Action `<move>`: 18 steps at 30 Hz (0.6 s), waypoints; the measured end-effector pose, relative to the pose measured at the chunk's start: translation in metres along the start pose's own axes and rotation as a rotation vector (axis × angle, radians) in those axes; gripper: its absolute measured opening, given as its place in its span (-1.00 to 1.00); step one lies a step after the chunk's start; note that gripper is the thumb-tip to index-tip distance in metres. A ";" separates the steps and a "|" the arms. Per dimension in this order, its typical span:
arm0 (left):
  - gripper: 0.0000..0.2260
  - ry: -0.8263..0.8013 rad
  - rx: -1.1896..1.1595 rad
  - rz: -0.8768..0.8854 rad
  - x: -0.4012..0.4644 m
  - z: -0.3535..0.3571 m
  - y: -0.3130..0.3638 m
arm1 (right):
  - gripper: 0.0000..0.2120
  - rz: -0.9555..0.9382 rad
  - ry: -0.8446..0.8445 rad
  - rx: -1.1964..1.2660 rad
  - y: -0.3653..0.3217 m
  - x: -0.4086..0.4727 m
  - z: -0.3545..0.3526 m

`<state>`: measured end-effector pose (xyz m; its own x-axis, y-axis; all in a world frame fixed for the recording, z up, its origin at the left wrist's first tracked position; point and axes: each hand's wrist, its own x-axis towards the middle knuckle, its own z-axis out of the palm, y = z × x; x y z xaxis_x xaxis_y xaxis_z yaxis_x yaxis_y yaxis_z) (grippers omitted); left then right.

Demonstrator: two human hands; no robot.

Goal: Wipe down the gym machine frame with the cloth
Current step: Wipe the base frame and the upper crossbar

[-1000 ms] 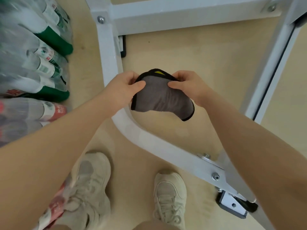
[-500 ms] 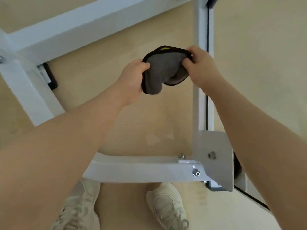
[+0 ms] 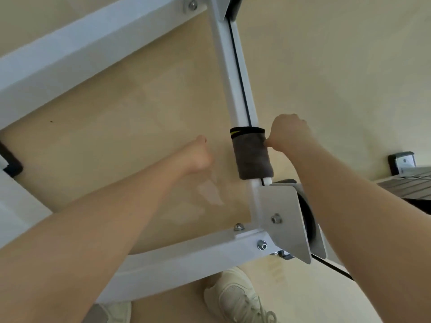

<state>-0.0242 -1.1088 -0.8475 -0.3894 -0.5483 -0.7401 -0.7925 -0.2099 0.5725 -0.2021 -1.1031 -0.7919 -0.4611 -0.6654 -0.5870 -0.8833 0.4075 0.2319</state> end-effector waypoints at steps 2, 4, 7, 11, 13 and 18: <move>-0.50 0.032 -0.021 0.026 0.003 0.004 -0.003 | -0.81 0.024 -0.168 0.037 -0.003 -0.001 0.010; -0.52 0.024 -0.028 0.051 0.005 0.003 -0.004 | -0.66 0.033 -0.327 0.160 -0.008 -0.004 0.015; -0.56 0.058 -0.017 0.088 0.008 -0.004 -0.008 | -0.61 0.059 -0.376 0.491 -0.016 -0.004 0.019; -0.55 0.205 0.026 0.138 0.015 -0.024 -0.016 | -0.44 0.040 -0.223 0.495 -0.037 0.006 0.032; -0.52 0.271 0.140 0.192 0.017 -0.033 -0.018 | -0.33 0.033 -0.053 0.435 -0.050 0.019 0.035; -0.46 0.454 0.465 0.259 0.023 -0.074 -0.021 | -0.26 0.006 0.263 0.421 -0.064 0.031 0.039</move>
<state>0.0180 -1.1772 -0.8507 -0.4384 -0.8392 -0.3219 -0.8588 0.2855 0.4254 -0.1563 -1.1257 -0.8547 -0.5199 -0.7753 -0.3586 -0.7945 0.5931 -0.1305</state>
